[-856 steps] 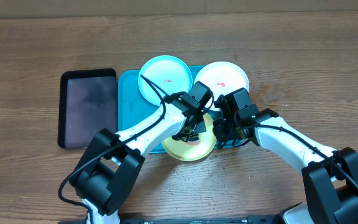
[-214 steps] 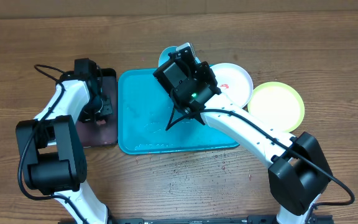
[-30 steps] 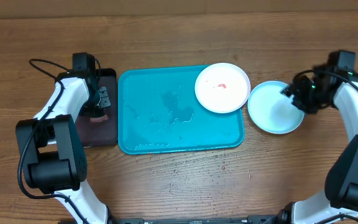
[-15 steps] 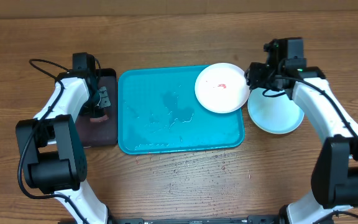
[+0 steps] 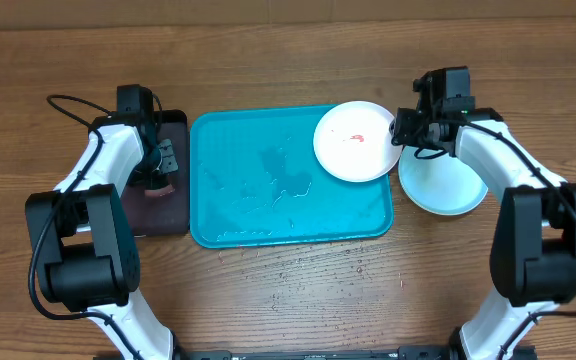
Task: Clean dirty plates on tray and stack at the side
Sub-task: 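Drag the stained white plate onto the teal tray with the right gripper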
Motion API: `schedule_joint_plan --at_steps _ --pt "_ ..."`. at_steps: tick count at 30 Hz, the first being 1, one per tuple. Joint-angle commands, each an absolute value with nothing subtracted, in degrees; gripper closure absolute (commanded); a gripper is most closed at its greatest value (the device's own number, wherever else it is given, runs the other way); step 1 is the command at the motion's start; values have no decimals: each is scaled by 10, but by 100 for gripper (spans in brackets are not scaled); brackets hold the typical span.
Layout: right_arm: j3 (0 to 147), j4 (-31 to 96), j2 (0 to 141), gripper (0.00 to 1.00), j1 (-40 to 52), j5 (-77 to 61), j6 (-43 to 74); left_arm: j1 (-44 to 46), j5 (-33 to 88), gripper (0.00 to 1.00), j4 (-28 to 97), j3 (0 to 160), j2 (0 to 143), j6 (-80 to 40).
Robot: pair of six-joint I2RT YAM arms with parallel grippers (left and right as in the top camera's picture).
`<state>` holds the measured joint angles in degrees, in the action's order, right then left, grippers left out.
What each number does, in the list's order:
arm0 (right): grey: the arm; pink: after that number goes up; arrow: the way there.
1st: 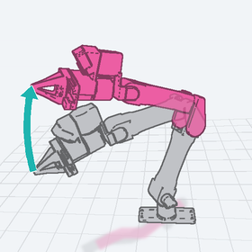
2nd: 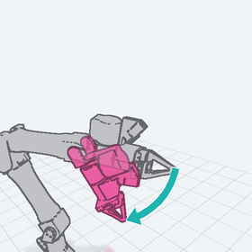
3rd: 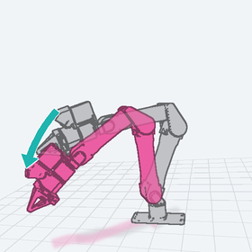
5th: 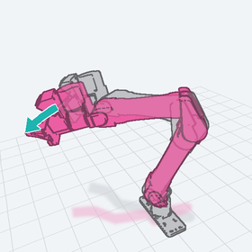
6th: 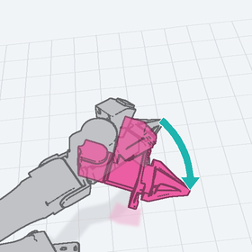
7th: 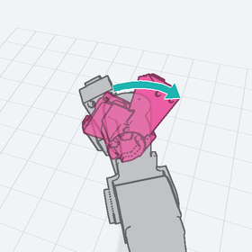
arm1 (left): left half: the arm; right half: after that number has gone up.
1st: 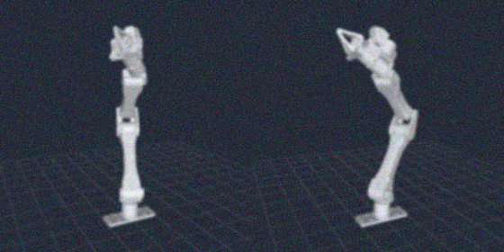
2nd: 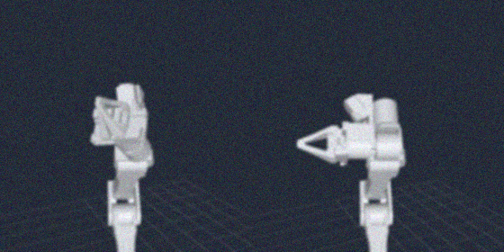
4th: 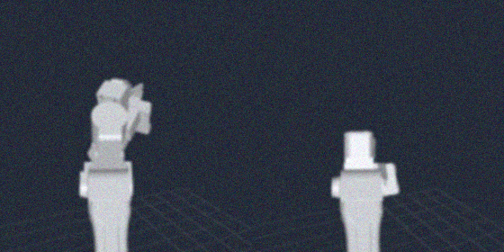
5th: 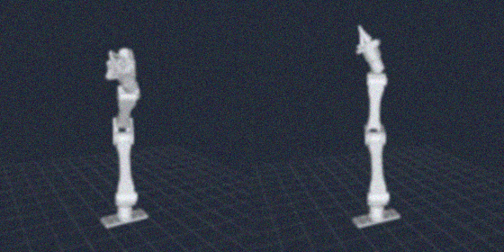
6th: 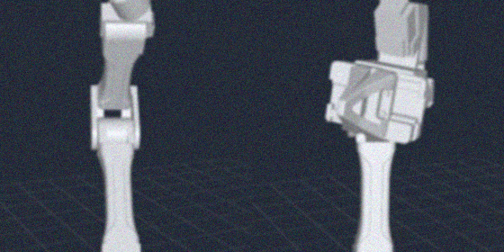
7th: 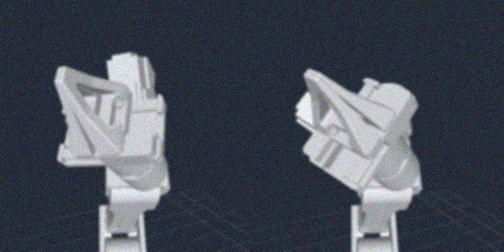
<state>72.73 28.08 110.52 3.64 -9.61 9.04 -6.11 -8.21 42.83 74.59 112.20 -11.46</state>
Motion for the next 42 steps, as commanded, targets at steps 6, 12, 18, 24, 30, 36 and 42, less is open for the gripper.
schedule_joint_plan --at_steps 6,12,18,24,30,36,42 --pt "728 277 1127 83 39 -91 90 -64 -79 96 439 733 1132 -118" --pt "728 292 1103 95 39 -143 89 -64 -79 96 439 733 1132 -118" --pt "728 314 1067 96 61 -208 90 -64 -79 96 440 733 1132 -118" --pt "728 322 1067 96 111 -202 94 -65 -71 96 454 733 1114 -118" --pt "728 291 1067 96 181 -165 139 -65 -48 96 450 733 1064 -118" --pt "728 265 1067 96 229 -100 203 -65 -48 96 448 733 1020 -114" --pt "728 238 1068 96 268 -38 225 -72 -12 96 435 733 975 -114"
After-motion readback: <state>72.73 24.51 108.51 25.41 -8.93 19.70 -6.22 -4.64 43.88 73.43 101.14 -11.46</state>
